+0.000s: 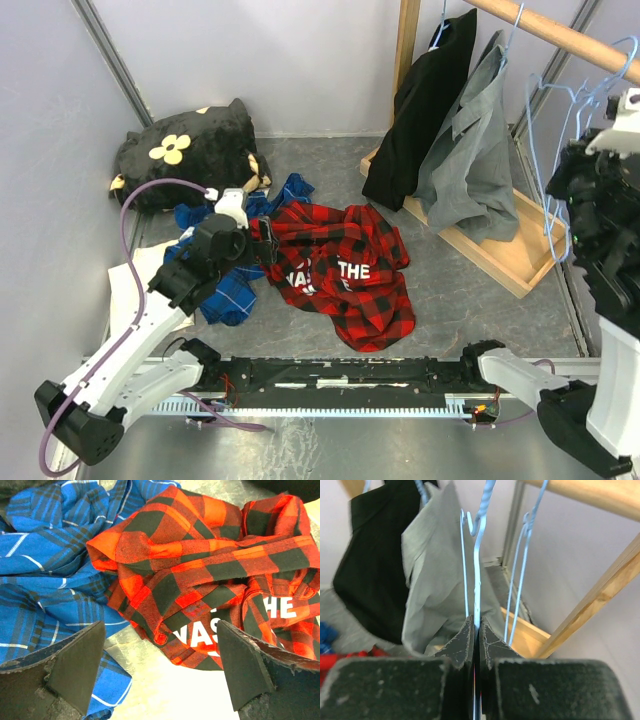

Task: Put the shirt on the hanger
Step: Pick up the hanger from the clothesline.

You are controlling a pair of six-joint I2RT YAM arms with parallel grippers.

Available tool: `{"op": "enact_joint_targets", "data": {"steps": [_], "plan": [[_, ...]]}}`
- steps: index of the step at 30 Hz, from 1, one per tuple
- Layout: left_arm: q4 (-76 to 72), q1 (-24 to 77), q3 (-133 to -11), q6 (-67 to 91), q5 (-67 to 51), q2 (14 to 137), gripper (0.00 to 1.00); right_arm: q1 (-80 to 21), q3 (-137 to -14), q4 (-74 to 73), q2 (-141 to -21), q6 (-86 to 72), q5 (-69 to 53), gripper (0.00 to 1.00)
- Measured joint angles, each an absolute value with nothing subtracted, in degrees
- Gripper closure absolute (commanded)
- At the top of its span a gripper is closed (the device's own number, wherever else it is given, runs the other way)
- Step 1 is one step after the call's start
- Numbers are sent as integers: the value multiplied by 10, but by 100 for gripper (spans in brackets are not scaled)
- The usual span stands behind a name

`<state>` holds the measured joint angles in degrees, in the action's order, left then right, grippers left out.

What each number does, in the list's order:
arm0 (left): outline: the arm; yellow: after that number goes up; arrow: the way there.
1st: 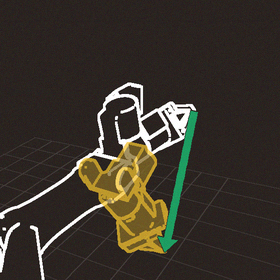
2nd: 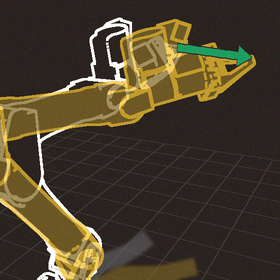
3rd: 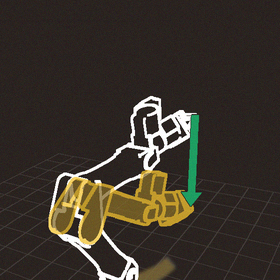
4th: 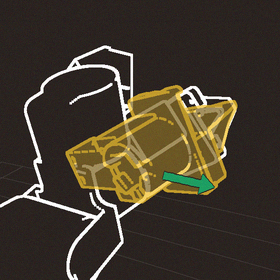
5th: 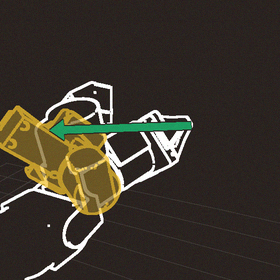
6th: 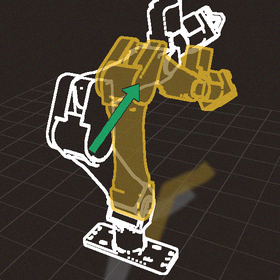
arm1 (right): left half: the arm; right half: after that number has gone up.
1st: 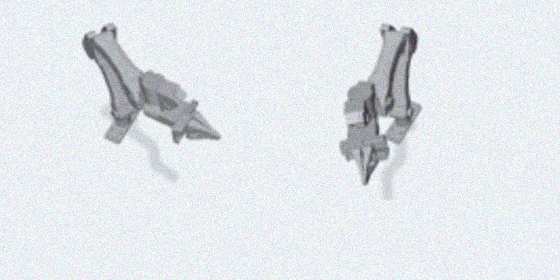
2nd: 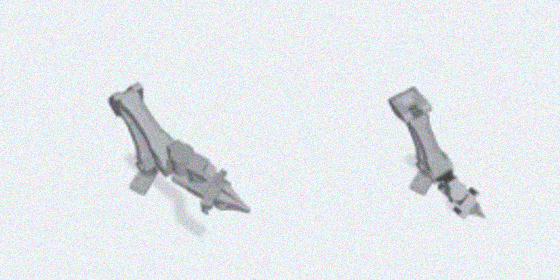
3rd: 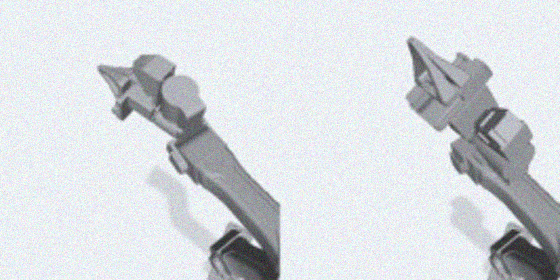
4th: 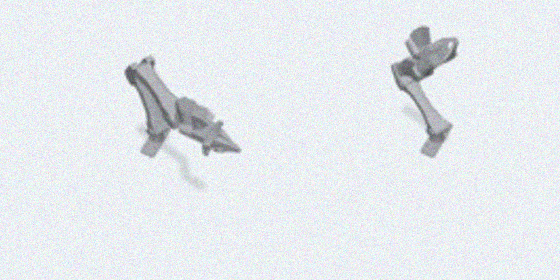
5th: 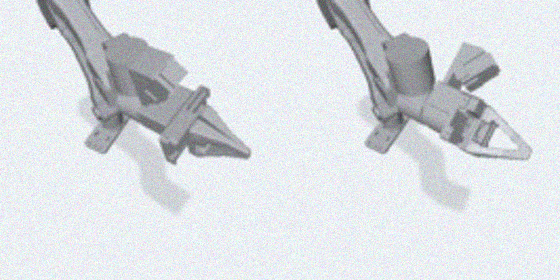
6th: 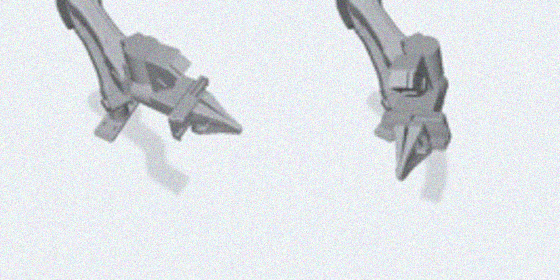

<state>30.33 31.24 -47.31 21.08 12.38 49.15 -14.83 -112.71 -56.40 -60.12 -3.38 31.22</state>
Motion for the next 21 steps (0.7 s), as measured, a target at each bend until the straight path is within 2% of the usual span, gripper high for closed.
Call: {"op": "enact_joint_targets", "data": {"steps": [11, 21], "plan": [[294, 312, -475, 162, 129, 425, 3, -148, -1141, -667, -487, -44, 152, 100], [279, 312, -520, 98, 133, 385, 4, -148, -1097, -670, -383, -31, -60, 100]]}}
